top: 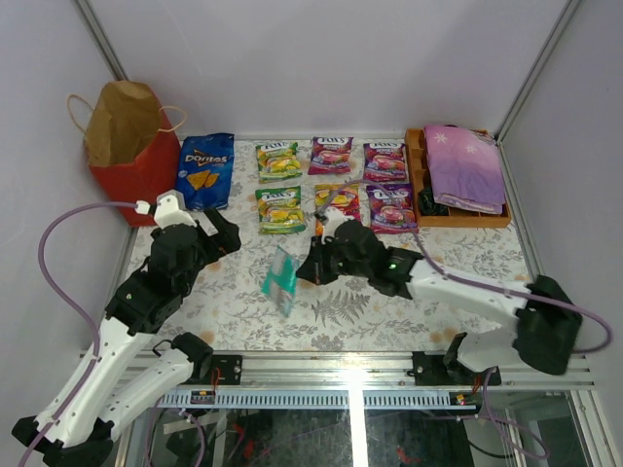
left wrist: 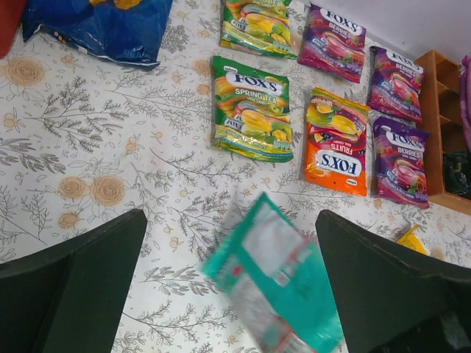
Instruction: Take the snacks out of the paper bag
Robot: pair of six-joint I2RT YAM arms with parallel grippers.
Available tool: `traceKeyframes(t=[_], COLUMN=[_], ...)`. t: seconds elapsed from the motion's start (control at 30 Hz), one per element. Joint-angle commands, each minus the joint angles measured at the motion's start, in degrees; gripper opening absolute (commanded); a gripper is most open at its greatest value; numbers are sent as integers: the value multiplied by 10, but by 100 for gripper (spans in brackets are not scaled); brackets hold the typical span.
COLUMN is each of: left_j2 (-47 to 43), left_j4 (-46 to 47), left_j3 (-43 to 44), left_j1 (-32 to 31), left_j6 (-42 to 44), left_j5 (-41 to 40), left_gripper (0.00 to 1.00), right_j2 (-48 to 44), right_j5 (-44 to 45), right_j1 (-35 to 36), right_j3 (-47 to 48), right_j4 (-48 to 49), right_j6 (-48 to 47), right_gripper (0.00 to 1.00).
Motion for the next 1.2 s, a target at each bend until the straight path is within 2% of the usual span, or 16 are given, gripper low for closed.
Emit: traceKeyframes(t=[0.0,0.13,0.23,0.3,0.33,0.4,0.43,0.5,0.57,0.6,0.73,0.83,0.93,1.03,1.17], left_j2=[5,6,15,21,22,23,23,23,19,13,6,9,18,47,68], left_j4=[20,19,12,4,0,-14,-24,-50,-72,-77,-70,-29,27,81,127], left_j3=[28,38,44,46,48,55,60,75,83,84,53,-5,-83,-130,-159], left_j1=[3,2,2,3,3,3,3,4,4,4,3,3,3,-18,-27], left_j6=[21,32,40,43,44,47,50,55,58,57,36,18,6,-29,-52], left_j5=[-9,-9,-7,-5,-3,-6,-11,-27,-35,-35,-9,63,159,214,199], left_gripper=[100,100,100,100,100,100,100,100,100,100,100,100,100,99,100], right_j2=[-124,-156,-91,0,48,154,206,268,277,268,203,118,14,-59,-85], right_j5=[-8,-16,-47,-72,-81,-115,-127,-139,-122,-106,-59,-25,18,26,24], right_j1=[2,1,2,2,2,5,7,9,8,5,-28,-50,-51,-50,-48], right_j3=[49,115,161,198,219,274,306,364,389,394,355,257,130,-17,-203], right_j4=[-219,-290,-269,-235,-215,-190,-191,-191,-187,-190,-190,-170,-142,-53,115], right_j6=[-68,-62,-55,-50,-44,-39,-37,-35,-36,-44,-57,-52,-28,31,118], right_gripper=[0,0,0,0,6,48,65,83,97,100,99,100,94,82,69])
